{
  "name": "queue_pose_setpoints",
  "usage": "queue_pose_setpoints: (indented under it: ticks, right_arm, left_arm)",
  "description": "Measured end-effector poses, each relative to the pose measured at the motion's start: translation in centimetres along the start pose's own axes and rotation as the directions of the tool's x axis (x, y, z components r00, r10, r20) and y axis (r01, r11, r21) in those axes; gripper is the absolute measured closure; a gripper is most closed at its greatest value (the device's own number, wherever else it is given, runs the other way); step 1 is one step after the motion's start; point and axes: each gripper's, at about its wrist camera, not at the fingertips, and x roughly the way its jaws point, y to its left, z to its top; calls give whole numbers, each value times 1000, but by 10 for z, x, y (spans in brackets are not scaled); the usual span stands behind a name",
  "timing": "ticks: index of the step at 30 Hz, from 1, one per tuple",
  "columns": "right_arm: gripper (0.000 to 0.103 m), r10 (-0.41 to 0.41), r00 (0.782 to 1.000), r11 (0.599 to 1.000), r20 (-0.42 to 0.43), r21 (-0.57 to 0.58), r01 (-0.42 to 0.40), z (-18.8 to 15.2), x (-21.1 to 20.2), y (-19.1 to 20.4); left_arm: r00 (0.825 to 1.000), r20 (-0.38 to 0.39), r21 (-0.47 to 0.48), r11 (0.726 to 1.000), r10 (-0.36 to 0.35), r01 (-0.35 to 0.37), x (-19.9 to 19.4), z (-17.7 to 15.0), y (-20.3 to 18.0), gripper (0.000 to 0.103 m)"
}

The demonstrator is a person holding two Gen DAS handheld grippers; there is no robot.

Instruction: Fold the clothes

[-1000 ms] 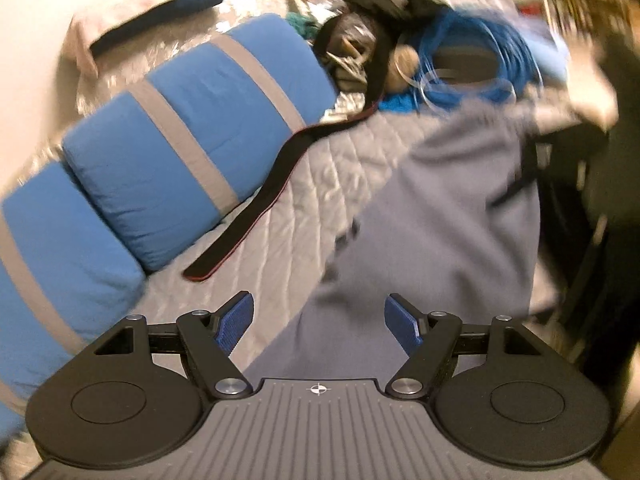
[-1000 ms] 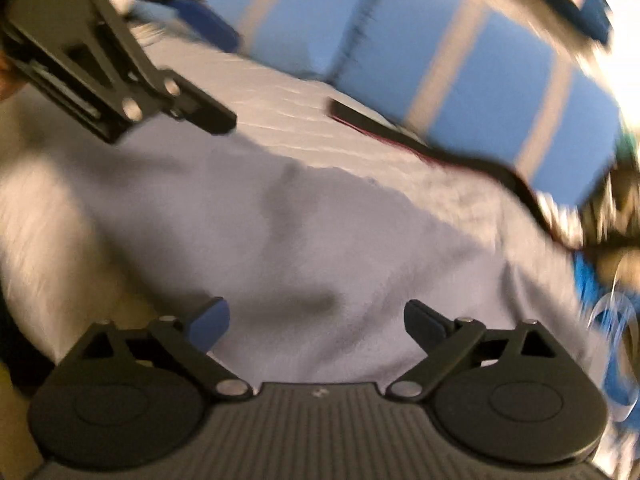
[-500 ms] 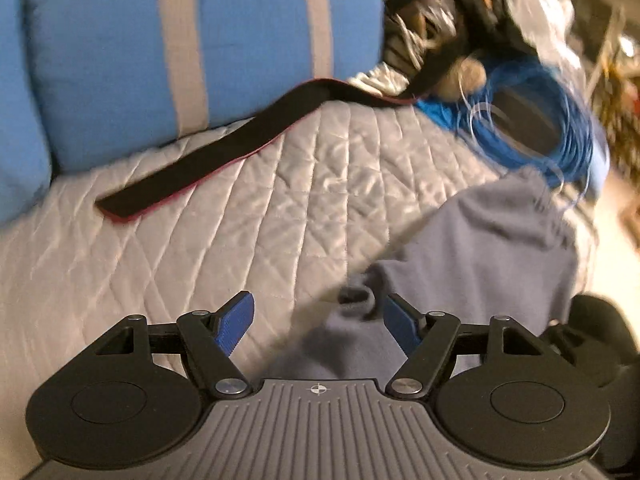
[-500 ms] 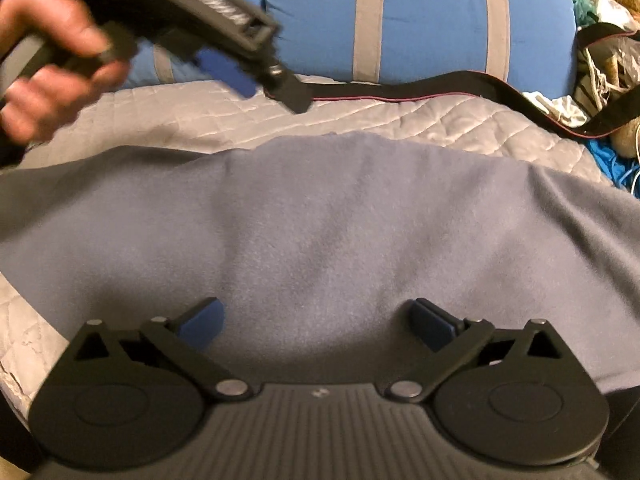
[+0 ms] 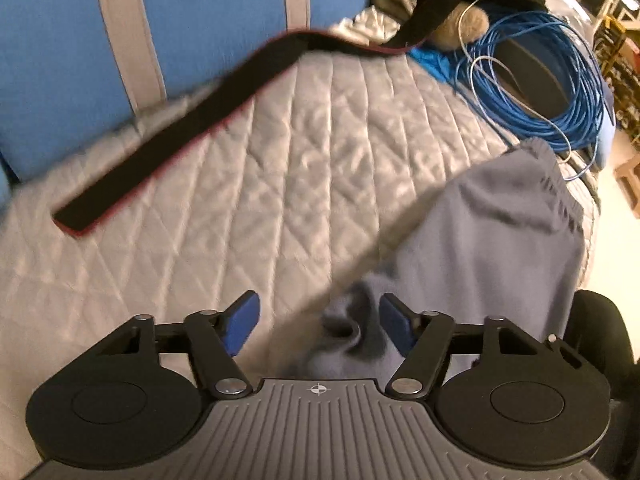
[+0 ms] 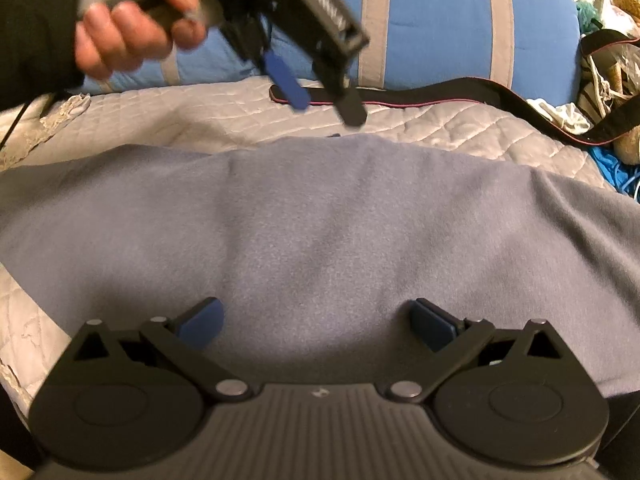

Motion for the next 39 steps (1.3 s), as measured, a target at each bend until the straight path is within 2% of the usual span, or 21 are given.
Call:
queue_pose_setpoints:
  ticks: [1, 2, 5, 6, 8, 12, 17, 19, 22, 24, 26, 28, 30, 34, 37, 39]
  right_arm:
    - [0, -1, 1000, 1000, 0, 0, 1, 0, 0, 0]
    - [0, -1, 1000, 1000, 1, -1, 1, 0, 1, 0]
    - [0, -3, 1000, 1000, 1, -3, 3, 1, 2, 1]
    - [0, -2, 1000, 1000, 1, -3, 2, 2, 3, 1]
    - [0, -1, 1000, 1000, 2, -3, 1, 2, 3, 1]
    - [0, -1, 1000, 1000, 2, -5, 1, 2, 4, 1]
    - [0, -3, 1000, 1000, 5, -8, 3, 2, 5, 4]
    - [0, -4, 1000, 1000, 6, -9, 4, 2, 5, 5]
    - [0, -5, 1000, 1000, 8, -9, 5, 2, 5, 6]
    - [0, -6, 1000, 1000, 8, -10, 6, 2, 5, 7]
    - [0, -7, 1000, 1000, 8, -8, 7, 2, 5, 8]
    - [0, -7, 1000, 1000, 8, -8, 7, 2, 5, 9]
    - [0, -7, 1000, 1000, 8, -8, 7, 2, 4, 9]
    - [0, -8, 1000, 1000, 8, -6, 8, 3, 5, 10]
    - [0, -10, 1000, 1000, 8, -9, 10, 3, 6, 11]
    - [0, -12, 1000, 1000, 7, -14, 12, 3, 7, 12]
  left_arm:
    - [1000, -1, -14, 1000, -24, 24, 3, -3, 1, 42]
    - [999, -2, -28, 998, -47, 47, 5, -5, 3, 48]
    - [993, -1, -71, 990, -119, 118, 13, -14, 6, 91]
    - [991, 19, -63, 989, -134, 135, 12, -18, 4, 96]
    - [988, 63, -12, 990, -143, 144, 5, -30, -8, 97]
    - [982, 122, 98, 987, -141, 130, -8, -60, -39, 98]
    - [977, 196, 241, 970, -83, 34, -14, -89, -71, 97]
    - [976, 209, 254, 967, -67, 12, -13, -94, -72, 96]
    - [979, 197, 233, 972, -55, 7, -11, -91, -65, 83]
    - [979, 198, 214, 977, -45, 1, -11, -87, -60, 67]
    - [979, 199, 204, 979, -51, 9, -11, -85, -54, 63]
    - [981, 181, 196, 980, -75, 39, -7, -81, -49, 57]
    - [980, 159, 160, 983, -120, 94, 1, -73, -39, 57]
    - [966, 121, 69, 973, -229, 222, 16, -58, -13, 57]
    - [924, 94, -32, 926, -371, 376, 30, -44, 18, 57]
    - [877, 86, -111, 870, -474, 481, 40, -35, 38, 56]
